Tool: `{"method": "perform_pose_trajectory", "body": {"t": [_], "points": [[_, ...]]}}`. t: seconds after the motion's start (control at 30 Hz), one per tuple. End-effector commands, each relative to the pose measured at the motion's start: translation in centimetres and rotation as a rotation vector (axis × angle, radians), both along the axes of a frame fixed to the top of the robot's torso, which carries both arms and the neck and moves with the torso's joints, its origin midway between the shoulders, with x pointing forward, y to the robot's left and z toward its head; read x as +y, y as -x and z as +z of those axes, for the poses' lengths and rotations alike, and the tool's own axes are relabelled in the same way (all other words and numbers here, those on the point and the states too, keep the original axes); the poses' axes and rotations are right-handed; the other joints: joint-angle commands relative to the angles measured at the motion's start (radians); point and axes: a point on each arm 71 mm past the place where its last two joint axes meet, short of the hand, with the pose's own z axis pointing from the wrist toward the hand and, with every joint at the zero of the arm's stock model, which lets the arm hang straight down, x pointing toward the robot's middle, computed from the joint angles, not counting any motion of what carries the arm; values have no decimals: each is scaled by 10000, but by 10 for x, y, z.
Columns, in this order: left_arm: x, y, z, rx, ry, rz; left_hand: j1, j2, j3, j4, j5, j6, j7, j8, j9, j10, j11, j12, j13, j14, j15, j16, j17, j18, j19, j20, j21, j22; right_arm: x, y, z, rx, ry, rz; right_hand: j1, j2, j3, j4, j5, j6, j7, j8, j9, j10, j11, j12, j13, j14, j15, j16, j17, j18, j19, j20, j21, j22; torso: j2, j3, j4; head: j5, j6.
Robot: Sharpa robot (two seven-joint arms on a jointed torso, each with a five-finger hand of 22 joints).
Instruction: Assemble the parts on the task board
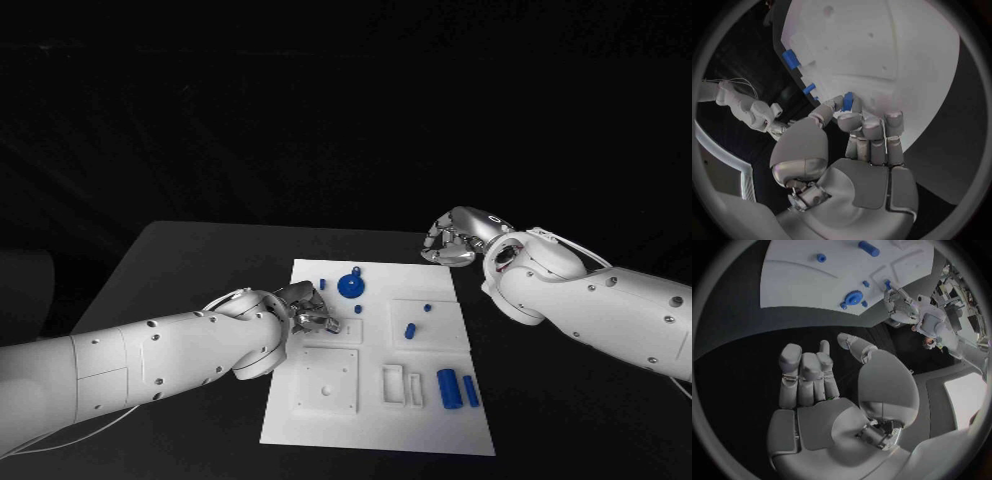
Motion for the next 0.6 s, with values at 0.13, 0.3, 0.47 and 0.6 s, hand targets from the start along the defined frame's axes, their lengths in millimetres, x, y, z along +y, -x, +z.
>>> {"method": "perform_pose_trajectory", "body": {"t": [0.13,0.3,0.47,0.6], "points": [[-4,3,-4,424,-94,-292,-32,492,-1,135,15,1675,-755,59,2936,-293,-229,67,-18,144,-377,65,-24,66,-102,-1398,87,-38,2,0,0,36,70,110,-49,48,-28,60,120,53,127,-70,-11,-81,-15,-57,-14,-4,-23,-57,12,582,-12,-67,-45,42,5,6,-5,30,-11],[-4,3,-5,510,-139,-355,-186,669,-15,191,-9,1672,-758,72,2930,-303,-234,90,-20,136,-377,88,-30,68,-133,-1398,114,-60,1,0,0,45,80,96,-51,50,-28,68,175,53,127,-72,-11,-81,-16,-56,-14,-3,-24,-59,13,582,-12,-68,-47,44,5,9,-8,30,-17],[-5,4,-5,578,-176,-401,-251,746,-13,193,-2,1670,-761,80,2927,-310,-238,103,-21,132,-379,101,-33,71,-147,-1399,131,-71,1,0,0,48,84,97,-45,50,-29,67,248,53,126,-73,-10,-81,-17,-56,-14,-2,-25,-61,16,582,-10,-70,-48,47,1,6,-8,27,-27],[-6,4,-5,506,-233,-428,-262,783,-2,175,10,1669,-764,83,2925,-312,-241,109,-22,130,-381,107,-35,75,-154,-1402,140,-76,0,0,-1,48,84,94,-44,52,-30,68,280,55,126,-73,-10,-81,-17,-56,-14,-2,-25,-62,16,582,-10,-71,-49,48,1,8,-7,20,-28]]}}
